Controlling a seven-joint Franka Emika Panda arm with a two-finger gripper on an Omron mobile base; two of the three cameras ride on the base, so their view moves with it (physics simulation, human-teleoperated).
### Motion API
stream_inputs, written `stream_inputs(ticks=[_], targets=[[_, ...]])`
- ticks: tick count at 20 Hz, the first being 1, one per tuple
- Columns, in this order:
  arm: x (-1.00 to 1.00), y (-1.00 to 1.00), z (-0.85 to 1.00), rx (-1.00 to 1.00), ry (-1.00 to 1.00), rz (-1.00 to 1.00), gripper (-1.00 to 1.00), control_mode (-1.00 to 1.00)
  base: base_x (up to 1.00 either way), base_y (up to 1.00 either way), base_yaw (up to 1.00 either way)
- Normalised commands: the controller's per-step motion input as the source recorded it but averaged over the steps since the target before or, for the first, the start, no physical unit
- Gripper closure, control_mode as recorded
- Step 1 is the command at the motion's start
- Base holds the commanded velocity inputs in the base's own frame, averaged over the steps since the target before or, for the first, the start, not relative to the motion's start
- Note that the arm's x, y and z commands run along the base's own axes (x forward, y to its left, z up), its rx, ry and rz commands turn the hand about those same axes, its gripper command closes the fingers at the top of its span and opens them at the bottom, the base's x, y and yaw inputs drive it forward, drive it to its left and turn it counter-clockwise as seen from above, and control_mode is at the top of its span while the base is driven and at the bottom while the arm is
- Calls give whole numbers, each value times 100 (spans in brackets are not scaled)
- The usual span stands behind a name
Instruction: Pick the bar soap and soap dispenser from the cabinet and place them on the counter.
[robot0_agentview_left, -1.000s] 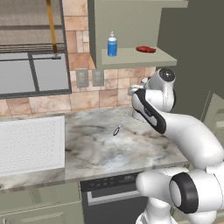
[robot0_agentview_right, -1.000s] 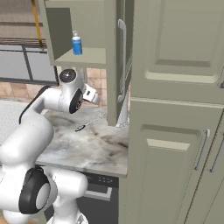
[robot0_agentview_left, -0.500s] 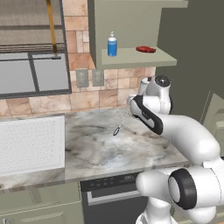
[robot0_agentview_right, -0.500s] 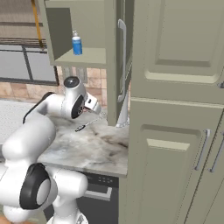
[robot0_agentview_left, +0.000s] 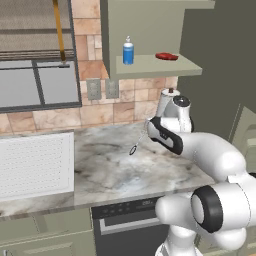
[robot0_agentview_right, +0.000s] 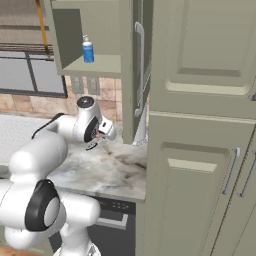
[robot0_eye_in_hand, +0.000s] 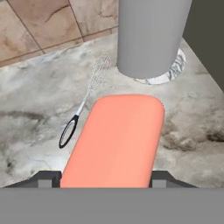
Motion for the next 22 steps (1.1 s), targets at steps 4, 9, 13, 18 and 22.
stream_inputs(ticks=[4, 9, 13, 18, 22], targets=[[0, 0, -34, 1, 2, 0, 100, -100, 0, 0, 0], [0, 0, -38, 0, 6, 0, 100, -100, 0, 0, 0], [0, 0, -42, 0, 9, 0, 100, -100, 0, 0, 0], [0, 0, -31, 0, 6, 0, 100, -100, 0, 0, 0], [0, 0, -27, 1, 4, 0, 100, -100, 0, 0, 0]])
